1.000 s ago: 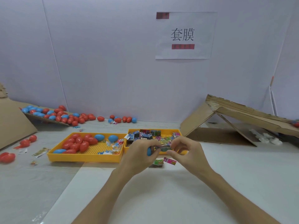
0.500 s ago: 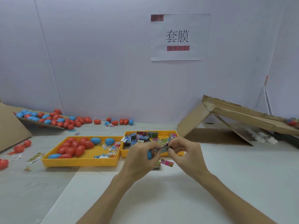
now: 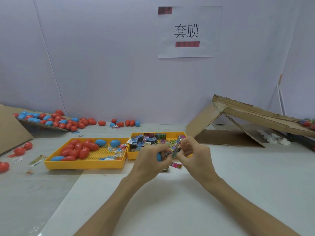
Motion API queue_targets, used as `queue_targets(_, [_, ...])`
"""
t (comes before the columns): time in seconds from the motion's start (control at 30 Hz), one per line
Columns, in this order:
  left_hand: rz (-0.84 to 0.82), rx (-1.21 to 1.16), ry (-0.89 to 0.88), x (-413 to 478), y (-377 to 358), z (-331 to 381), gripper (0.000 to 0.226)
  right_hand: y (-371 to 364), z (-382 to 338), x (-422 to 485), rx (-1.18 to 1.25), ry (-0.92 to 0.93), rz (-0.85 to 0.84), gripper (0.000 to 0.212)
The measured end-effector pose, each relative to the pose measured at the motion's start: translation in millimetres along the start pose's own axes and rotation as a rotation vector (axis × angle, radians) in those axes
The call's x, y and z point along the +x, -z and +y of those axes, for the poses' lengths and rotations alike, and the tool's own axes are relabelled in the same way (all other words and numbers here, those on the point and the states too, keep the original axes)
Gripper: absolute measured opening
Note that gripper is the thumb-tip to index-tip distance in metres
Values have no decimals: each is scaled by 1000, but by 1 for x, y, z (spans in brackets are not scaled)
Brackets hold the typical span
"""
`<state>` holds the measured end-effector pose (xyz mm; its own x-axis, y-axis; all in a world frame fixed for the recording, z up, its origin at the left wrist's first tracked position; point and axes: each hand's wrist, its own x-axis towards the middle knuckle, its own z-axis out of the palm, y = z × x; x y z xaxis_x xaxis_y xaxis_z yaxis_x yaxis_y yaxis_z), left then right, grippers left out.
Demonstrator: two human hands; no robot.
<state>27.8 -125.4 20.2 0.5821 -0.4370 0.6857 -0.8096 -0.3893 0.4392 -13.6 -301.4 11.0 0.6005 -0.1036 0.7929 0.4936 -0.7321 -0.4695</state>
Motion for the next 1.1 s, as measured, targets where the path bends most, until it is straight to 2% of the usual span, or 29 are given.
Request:
queue_targets(0.13, [-7,-2,5,0,1,0,2,0,2,2,-14,-25,12,28])
queue_targets(0.23, [-3,7,27,-1,4,-4,2,12,16,10,9,-135,69,28])
queue_targets(0.27, [8,9,35,0,6,-6,2,17,23,12,21,-175,41,28])
queue_targets(0.33, [22,20,44,1,9,-9,3,22,32,13,33,-221,-116,32])
queue_targets(0.43, [3,54,53,2,12,-14,6,18,38,13,-39,-189,-328,40])
queue_targets(0.53, [-9,76,52,2,14,-19,8,12,39,11,-72,-208,-437,36])
queue_targets(0.6, [-10,82,46,2,14,-20,9,12,36,10,-58,-217,-432,34])
queue_targets(0.7, [-21,84,39,2,13,-20,9,19,23,14,204,-235,-353,26])
queue_targets(0.77, [-22,83,37,2,11,-19,10,22,12,16,358,-267,-380,23])
queue_targets(0.87, [-26,60,42,2,10,-16,10,20,5,15,441,-318,-424,18])
queue_targets(1.0, [-57,9,54,2,9,-14,11,17,4,14,607,-403,-372,9])
queue_targets(1.1, [-91,-7,42,0,7,-11,12,15,5,13,610,-410,-353,6])
